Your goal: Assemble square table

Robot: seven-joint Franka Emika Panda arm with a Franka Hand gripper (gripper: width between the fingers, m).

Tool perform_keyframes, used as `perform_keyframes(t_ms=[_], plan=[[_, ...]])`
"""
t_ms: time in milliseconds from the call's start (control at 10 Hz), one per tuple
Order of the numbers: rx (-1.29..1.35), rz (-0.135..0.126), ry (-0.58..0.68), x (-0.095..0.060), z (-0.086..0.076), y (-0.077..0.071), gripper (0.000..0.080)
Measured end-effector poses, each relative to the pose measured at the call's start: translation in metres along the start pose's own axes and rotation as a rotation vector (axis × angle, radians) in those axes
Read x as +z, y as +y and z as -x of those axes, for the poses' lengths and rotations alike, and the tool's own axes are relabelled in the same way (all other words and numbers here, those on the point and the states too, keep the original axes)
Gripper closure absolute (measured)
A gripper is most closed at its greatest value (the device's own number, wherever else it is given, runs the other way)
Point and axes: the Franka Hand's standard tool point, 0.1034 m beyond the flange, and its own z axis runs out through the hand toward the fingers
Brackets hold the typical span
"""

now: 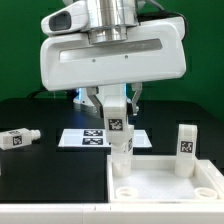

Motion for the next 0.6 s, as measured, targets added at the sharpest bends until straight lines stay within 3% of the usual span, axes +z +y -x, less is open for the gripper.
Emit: perform_keyframes(t_ms=[100, 200, 400, 600], plan=[[-0.012, 0.006, 0.046, 0.0, -0.002, -0.004, 0.0512], [-0.042, 0.005, 0.137, -0.004, -0.011, -0.025, 0.0512], [-0.057, -0.013, 0.314, 0.003, -0.013, -0.062, 0.0512], [0.002, -0.051, 0.302, 0.018, 0.0, -0.096, 0.0512]])
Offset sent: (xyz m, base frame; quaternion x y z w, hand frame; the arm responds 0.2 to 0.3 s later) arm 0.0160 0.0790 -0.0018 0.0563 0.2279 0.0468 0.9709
